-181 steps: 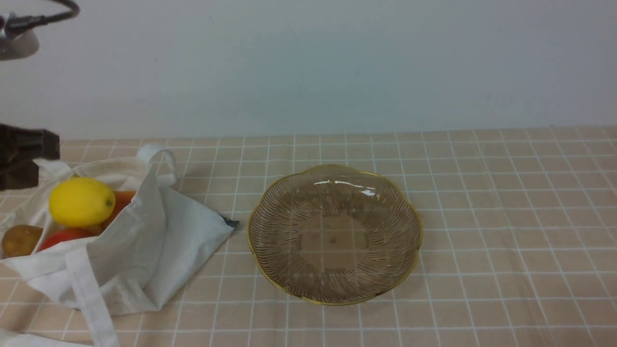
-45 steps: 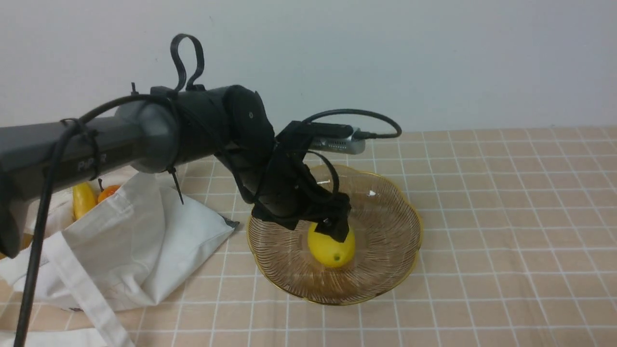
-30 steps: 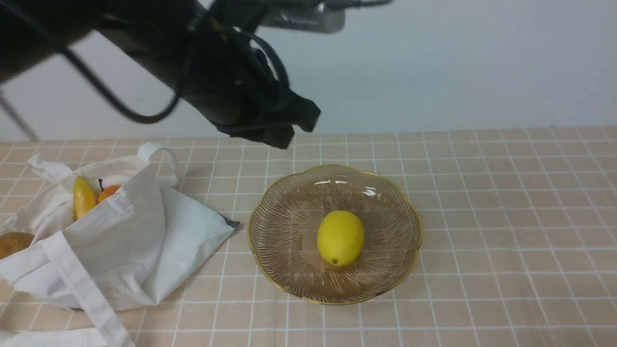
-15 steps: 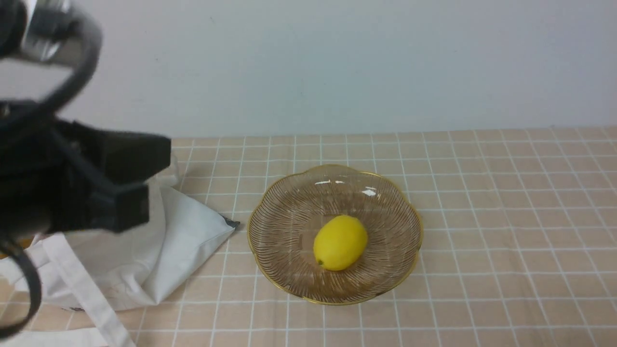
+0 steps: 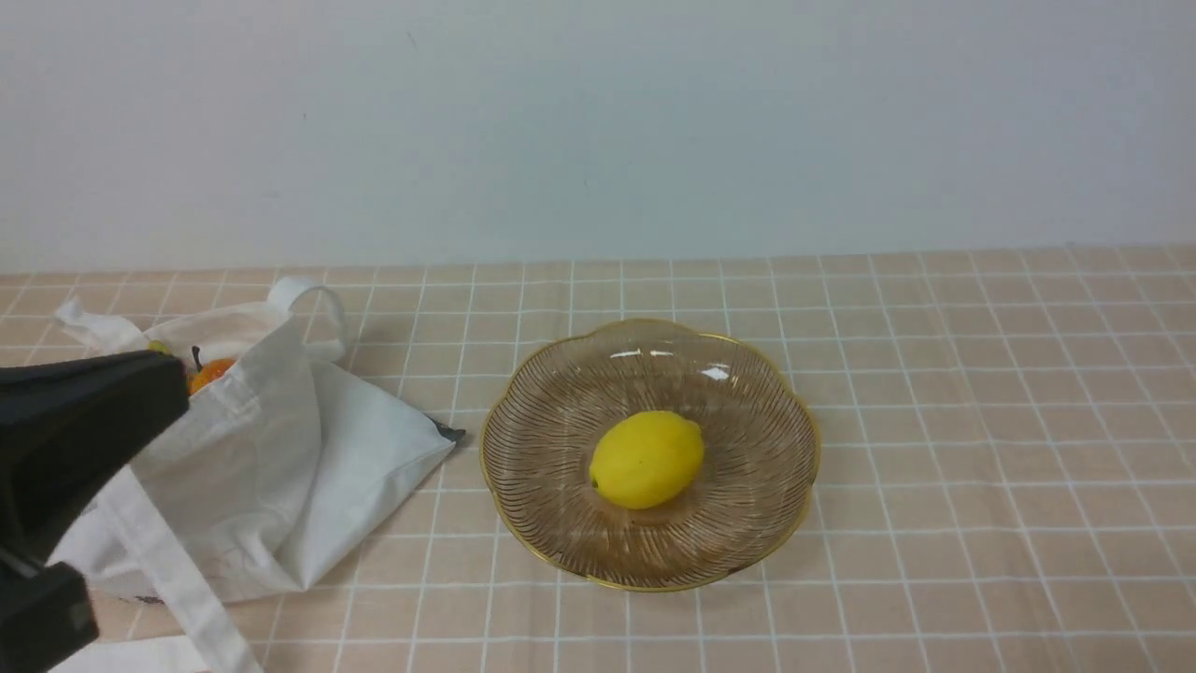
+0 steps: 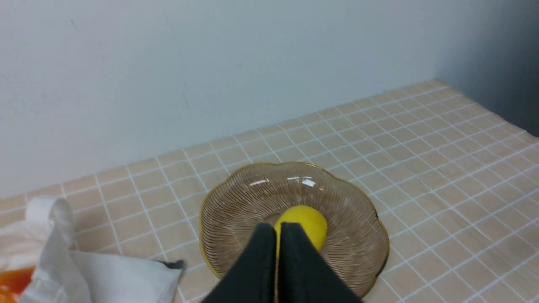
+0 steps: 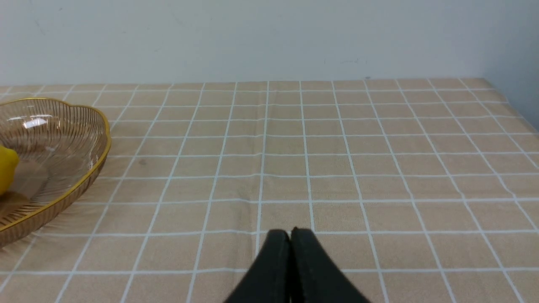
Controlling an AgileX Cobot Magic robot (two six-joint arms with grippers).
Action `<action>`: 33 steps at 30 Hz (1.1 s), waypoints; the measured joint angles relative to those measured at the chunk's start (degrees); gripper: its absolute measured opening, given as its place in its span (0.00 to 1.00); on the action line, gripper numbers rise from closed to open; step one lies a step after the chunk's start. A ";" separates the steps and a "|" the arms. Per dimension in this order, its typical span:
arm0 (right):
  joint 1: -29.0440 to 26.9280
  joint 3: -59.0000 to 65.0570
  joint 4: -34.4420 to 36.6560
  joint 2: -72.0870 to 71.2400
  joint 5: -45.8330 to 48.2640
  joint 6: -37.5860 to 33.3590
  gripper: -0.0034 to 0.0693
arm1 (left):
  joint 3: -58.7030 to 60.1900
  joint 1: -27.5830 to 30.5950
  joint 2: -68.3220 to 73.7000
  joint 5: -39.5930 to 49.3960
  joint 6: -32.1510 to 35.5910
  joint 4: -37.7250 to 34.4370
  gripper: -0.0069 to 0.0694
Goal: Take the fruit out of the bag on the brown coffee tablecloth and place them on the plate.
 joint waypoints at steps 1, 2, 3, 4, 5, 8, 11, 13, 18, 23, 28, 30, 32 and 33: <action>0.00 0.00 0.00 0.00 0.00 0.00 0.03 | 0.00 0.00 -0.99 0.27 -0.58 1.86 0.08; 0.00 0.00 0.00 0.00 0.00 0.00 0.03 | 0.05 0.00 -1.33 0.37 -0.80 2.39 0.08; 0.00 0.00 0.05 0.00 0.00 0.00 0.03 | 0.64 0.00 -2.74 0.58 -1.68 4.54 0.08; 0.00 0.00 0.05 0.00 0.00 0.00 0.03 | 1.11 0.00 -3.49 0.87 -2.28 5.27 0.08; 0.00 0.00 0.05 0.00 0.00 0.00 0.03 | 2.00 0.00 -4.59 1.03 -3.13 6.55 0.08; 0.00 0.00 0.05 0.00 0.00 0.00 0.03 | 6.84 1.48 -10.15 0.79 -5.08 8.60 0.08; 0.00 0.00 0.05 0.00 0.00 0.00 0.03 | 14.55 6.55 -16.94 -1.07 -4.83 7.29 0.08; 0.00 0.00 0.05 0.00 0.00 0.00 0.03 | 20.23 10.90 -21.33 -2.67 -3.40 5.41 0.08; 0.00 0.00 0.05 0.00 0.00 0.00 0.03 | 34.33 20.73 -30.05 -6.56 -0.63 2.79 0.08; 0.00 0.00 0.00 0.00 -0.05 0.00 0.03 | 41.91 23.16 -30.72 -7.00 -0.40 2.42 0.08; 0.00 0.00 0.00 0.00 -0.08 0.00 0.03 | 41.97 23.16 -30.72 -7.43 -0.40 2.30 0.08; 0.00 0.00 0.00 0.00 -0.08 -0.05 0.03 | 41.97 23.16 -30.72 -7.43 -0.40 2.30 0.08; 0.00 0.00 0.00 0.00 -0.08 -0.05 0.03 | 41.97 23.16 -30.72 -7.43 -0.40 2.30 0.08; 0.00 0.00 0.00 0.00 -0.08 -0.05 0.03 | 41.97 23.16 -30.72 -7.43 -0.40 2.30 0.08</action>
